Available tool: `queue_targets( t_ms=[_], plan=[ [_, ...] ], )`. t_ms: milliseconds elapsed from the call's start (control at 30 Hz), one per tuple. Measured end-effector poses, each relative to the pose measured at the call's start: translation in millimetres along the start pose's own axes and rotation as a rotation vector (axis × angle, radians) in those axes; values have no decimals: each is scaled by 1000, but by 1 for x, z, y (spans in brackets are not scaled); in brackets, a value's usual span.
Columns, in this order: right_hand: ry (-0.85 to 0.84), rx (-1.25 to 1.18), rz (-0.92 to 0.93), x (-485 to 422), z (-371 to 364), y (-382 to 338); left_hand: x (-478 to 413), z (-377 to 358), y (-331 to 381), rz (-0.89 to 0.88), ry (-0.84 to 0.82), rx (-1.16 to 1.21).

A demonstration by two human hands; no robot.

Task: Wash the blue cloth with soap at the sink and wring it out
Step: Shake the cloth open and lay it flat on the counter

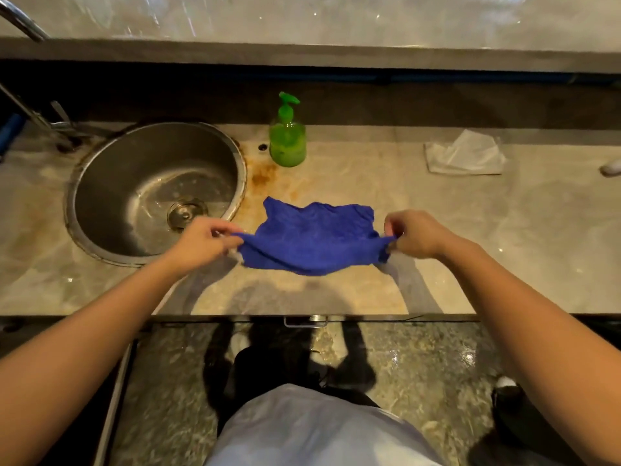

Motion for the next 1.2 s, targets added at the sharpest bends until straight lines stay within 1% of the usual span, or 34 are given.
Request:
queue_targets(
  t_ms=[67,100,133,167,200,233,300,333,400,467,533,667,733,800,867,933,967,1033,1100,1133,1200],
  plan=[
    [217,-149,-36,-7,19,-2,-16,6,13,85,102,194],
    [289,-197,-64,-9,22,-3,-23,5,14,138,153,240],
    [324,-223,-82,-10,21,-3,-27,2,13,181,209,201],
    [333,-235,-89,-10,16,-3,-28,-2,13,187,269,100],
    [322,-236,-90,-11,8,-2,-28,-7,14,153,311,-31],
    [303,-223,-88,-11,-1,-2,-27,-16,16,84,310,-171],
    [268,-167,-53,-13,-22,-3,-25,-39,19,-103,204,-423],
    [254,-136,-14,-16,-32,-5,-25,-50,17,-167,141,-508],
    [222,-59,65,-19,-50,-10,-26,-65,11,-183,54,-624],
    [205,38,112,-20,-61,-10,-27,-70,5,-164,25,-672],
    [226,73,119,-18,-67,-2,-25,-68,0,-194,42,-676],
    [270,111,200,-10,-74,14,-18,-58,-12,-241,134,-704],
    [287,104,241,-8,-73,15,-15,-49,-10,-293,197,-691],
    [348,70,232,-8,-63,16,-15,-36,1,-346,245,-633],
    [437,-61,205,-6,-46,14,-14,-19,15,-351,299,-526],
    [504,-364,110,-4,-26,10,-14,0,27,-262,336,-319],
    [507,-558,56,-3,-18,9,-13,8,33,-216,345,-166],
    [482,-899,5,-1,-6,5,-13,17,42,-133,349,192],
    [413,-1103,-5,2,2,0,-13,21,49,-33,321,527],
    [372,-1139,-18,3,4,-2,-12,20,52,12,274,632],
    [319,-1107,-47,4,2,-2,-10,15,51,90,170,676]
  ],
)
Point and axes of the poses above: each hand's wrist, its own x-axis away from the middle knuckle, its own z-axis out of the back of the hand, y = z × x, the point moved 4 cm from there along -x, towards the middle knuckle, and after that the axes turned 3 degrees about -x, right-handed, at the moved point
